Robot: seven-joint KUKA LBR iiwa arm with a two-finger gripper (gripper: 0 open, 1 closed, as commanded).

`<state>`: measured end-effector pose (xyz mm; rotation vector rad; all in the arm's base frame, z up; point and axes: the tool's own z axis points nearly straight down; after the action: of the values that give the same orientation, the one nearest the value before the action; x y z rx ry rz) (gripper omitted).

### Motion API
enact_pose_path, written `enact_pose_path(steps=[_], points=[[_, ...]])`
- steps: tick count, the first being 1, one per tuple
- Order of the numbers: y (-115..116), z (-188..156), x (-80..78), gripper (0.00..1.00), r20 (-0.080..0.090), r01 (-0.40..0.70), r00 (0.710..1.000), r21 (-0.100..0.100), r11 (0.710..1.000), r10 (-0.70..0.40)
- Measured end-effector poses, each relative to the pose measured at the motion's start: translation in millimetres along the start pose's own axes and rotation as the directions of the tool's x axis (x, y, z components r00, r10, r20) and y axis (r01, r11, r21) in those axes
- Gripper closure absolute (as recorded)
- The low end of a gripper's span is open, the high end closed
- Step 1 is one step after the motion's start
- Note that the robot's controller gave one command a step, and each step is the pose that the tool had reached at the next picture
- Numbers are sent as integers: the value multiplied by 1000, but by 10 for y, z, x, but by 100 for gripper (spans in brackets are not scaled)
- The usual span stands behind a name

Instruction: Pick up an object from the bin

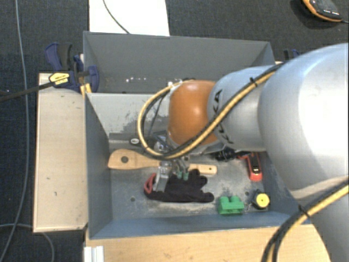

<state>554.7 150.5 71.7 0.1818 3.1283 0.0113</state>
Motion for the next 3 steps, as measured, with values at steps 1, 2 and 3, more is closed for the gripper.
enact_pose_path(steps=[1, 2, 3], points=[[217, -24, -252, 100, -3, 150, 989, 5, 989, -150], [217, -26, -252, 100, -3, 149, 989, 5, 989, -149], [216, -348, -240, 100, -7, 147, 989, 5, 989, -147]])
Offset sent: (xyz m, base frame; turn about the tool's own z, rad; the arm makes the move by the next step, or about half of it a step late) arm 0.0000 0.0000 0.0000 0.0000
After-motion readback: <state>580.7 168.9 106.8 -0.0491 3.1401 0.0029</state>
